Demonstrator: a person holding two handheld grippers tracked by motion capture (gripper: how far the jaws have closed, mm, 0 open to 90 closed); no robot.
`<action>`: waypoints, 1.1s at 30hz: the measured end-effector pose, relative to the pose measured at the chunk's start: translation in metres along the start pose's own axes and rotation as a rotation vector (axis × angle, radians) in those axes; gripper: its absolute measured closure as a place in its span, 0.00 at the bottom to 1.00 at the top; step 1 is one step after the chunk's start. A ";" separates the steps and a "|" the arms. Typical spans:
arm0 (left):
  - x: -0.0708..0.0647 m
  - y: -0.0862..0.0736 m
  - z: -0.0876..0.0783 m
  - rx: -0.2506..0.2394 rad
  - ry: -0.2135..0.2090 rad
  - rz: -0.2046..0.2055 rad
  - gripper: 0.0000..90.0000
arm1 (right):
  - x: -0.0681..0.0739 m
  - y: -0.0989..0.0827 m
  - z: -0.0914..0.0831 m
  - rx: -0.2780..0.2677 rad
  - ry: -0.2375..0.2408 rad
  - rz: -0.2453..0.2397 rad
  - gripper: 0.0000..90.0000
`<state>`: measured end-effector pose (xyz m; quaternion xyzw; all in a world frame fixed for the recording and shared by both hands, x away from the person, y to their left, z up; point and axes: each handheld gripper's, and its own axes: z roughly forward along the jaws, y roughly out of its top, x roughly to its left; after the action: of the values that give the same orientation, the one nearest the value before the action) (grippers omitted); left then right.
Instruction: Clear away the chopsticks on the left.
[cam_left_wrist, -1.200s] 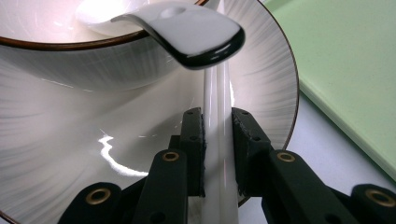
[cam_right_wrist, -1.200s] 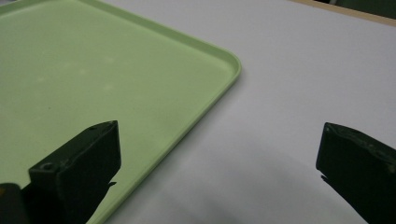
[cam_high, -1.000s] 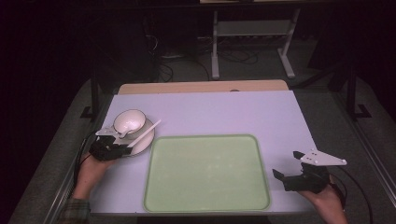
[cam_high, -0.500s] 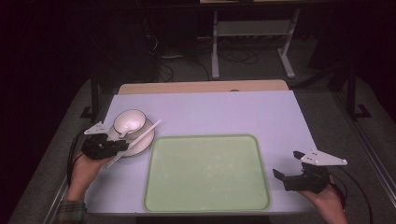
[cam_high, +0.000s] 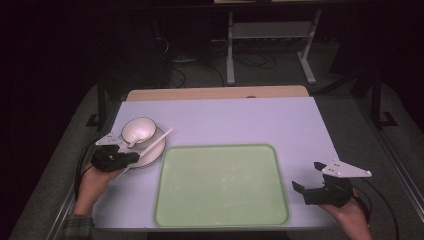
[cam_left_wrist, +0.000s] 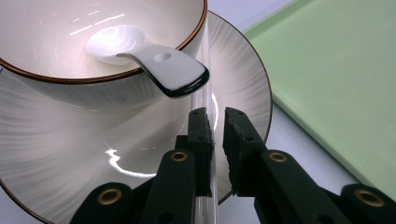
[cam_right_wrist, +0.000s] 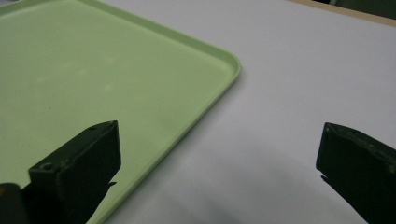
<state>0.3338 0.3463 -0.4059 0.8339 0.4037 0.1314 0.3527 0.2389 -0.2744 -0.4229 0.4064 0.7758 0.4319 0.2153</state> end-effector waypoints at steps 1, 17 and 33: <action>0.000 0.000 0.000 -0.001 0.000 -0.002 0.90 | 0.000 0.000 0.000 0.000 0.000 0.000 0.00; -0.004 0.000 0.010 0.027 0.002 0.015 0.90 | 0.000 0.000 0.000 0.000 0.001 0.000 0.00; -0.010 0.002 0.025 0.061 0.026 0.031 0.92 | 0.002 0.000 0.000 -0.003 0.002 -0.004 0.00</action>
<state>0.3413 0.3258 -0.4216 0.8486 0.3991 0.1354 0.3198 0.2384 -0.2728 -0.4226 0.4039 0.7762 0.4333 0.2160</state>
